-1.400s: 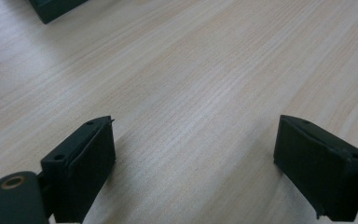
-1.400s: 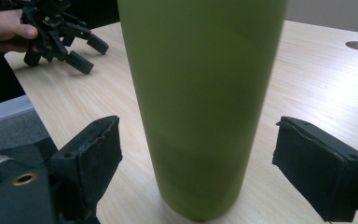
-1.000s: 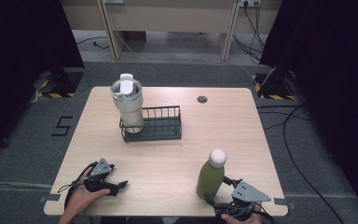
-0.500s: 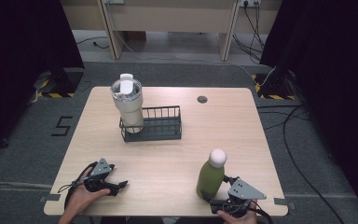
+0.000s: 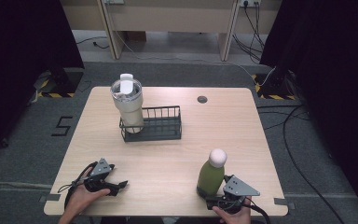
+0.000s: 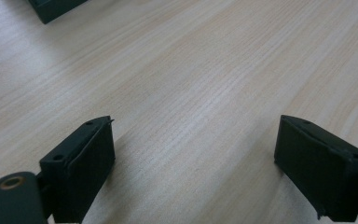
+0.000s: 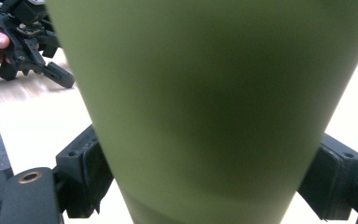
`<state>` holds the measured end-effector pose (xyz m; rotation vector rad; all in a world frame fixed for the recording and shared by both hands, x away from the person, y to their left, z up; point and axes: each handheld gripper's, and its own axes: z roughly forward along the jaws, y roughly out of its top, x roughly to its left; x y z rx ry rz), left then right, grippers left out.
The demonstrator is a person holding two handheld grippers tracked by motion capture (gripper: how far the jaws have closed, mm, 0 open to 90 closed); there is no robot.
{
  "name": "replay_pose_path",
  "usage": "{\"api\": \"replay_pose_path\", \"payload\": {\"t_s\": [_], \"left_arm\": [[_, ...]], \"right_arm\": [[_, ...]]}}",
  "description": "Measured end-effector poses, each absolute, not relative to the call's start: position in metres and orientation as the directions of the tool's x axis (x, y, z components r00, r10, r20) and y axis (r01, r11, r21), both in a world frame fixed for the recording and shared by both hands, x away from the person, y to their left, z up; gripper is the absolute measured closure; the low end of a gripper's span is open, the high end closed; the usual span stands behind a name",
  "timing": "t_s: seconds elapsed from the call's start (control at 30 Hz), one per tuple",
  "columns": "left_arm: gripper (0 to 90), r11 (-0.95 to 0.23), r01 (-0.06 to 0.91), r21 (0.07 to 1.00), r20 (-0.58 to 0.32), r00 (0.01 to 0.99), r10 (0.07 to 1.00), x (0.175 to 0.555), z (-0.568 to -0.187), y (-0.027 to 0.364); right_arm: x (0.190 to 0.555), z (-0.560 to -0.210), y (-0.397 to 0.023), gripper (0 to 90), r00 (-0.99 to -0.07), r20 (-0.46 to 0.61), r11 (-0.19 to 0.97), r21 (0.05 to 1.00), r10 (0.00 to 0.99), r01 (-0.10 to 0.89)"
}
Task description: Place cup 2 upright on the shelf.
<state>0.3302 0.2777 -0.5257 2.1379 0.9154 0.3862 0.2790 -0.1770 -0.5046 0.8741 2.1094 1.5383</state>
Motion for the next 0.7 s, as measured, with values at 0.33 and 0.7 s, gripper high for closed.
{"api": "replay_pose_path", "payload": {"t_s": [0.33, 0.7], "left_arm": [[11.4, -0.451, 0.486, 0.749, -0.02, 0.696, 0.717, 0.3302, -0.5257, 0.2776], [11.3, -0.451, 0.486, 0.749, -0.02, 0.696, 0.718, 0.3301, -0.5257, 0.2776]], "right_arm": [[0.2837, -0.5073, -0.1744, 18.7, -0.741, 0.058, 0.188, 0.951, 0.669, 0.244], [0.2833, -0.5033, -0.1722, 20.6, -0.722, 0.018, 0.184, 0.962, 0.692, 0.2]]}}
